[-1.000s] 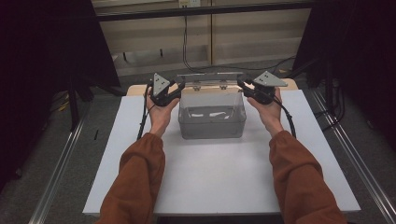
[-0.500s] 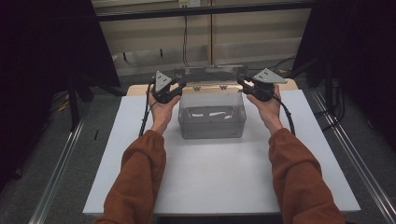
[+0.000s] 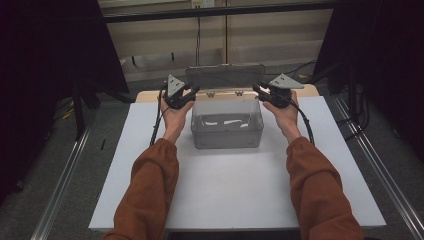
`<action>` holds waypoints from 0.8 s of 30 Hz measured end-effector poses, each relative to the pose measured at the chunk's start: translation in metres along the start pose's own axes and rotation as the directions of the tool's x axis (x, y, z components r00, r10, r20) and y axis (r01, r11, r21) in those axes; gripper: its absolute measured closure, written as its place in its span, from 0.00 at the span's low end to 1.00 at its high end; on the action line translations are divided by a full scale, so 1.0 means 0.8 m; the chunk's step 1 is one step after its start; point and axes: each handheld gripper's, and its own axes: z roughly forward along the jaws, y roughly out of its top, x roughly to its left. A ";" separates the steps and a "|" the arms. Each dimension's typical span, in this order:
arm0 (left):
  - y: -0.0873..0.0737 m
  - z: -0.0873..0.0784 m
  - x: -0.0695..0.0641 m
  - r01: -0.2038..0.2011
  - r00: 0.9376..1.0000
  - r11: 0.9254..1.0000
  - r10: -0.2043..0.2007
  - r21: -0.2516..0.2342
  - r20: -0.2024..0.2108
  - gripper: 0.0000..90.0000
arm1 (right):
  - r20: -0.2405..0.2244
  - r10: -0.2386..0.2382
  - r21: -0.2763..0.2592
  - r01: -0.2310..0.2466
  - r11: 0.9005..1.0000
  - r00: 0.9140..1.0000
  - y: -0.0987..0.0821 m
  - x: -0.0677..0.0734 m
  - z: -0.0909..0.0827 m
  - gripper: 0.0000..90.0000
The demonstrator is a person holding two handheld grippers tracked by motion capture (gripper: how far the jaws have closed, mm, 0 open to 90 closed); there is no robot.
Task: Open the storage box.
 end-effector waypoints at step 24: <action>-0.010 0.016 0.007 0.017 1.000 0.999 -0.017 0.040 -0.001 0.75 | -0.009 0.046 0.023 -0.046 0.999 0.999 -0.008 -0.006 0.021 0.78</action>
